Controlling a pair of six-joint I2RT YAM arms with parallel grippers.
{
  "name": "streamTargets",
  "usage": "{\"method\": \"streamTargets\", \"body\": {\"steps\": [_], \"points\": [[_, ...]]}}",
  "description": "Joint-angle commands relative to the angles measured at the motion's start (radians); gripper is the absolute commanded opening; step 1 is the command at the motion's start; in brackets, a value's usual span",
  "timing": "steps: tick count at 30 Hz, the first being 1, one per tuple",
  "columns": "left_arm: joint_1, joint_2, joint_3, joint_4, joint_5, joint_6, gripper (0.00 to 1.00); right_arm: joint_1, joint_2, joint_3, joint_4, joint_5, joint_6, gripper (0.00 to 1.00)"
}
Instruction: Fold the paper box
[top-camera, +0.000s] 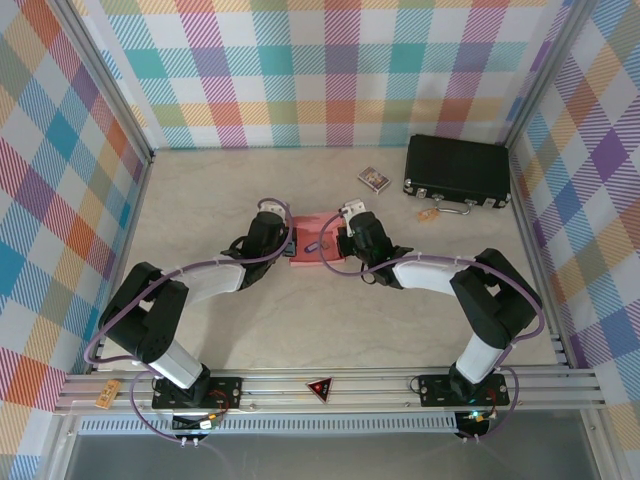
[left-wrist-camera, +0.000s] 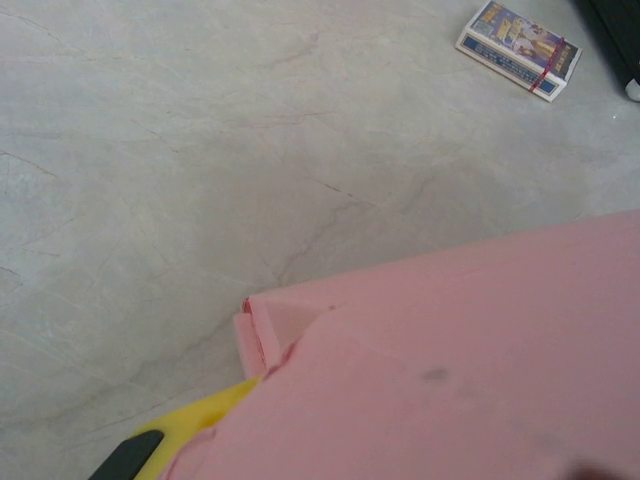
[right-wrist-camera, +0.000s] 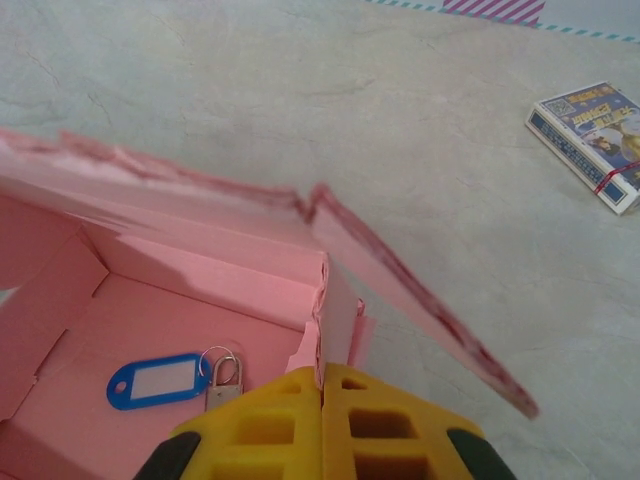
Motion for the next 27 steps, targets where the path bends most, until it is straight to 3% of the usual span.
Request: {"method": "streamTargets", "body": {"steps": [1,27], "points": [[-0.016,-0.031,-0.021,0.035,0.031,-0.006,0.17,0.025,-0.014,-0.013,-0.029,-0.042,0.021,0.07],[-0.016,-0.065,-0.134,0.069,0.107,-0.027,0.22,0.075,-0.009,-0.102,-0.024,-0.007,0.082,0.06]]}}
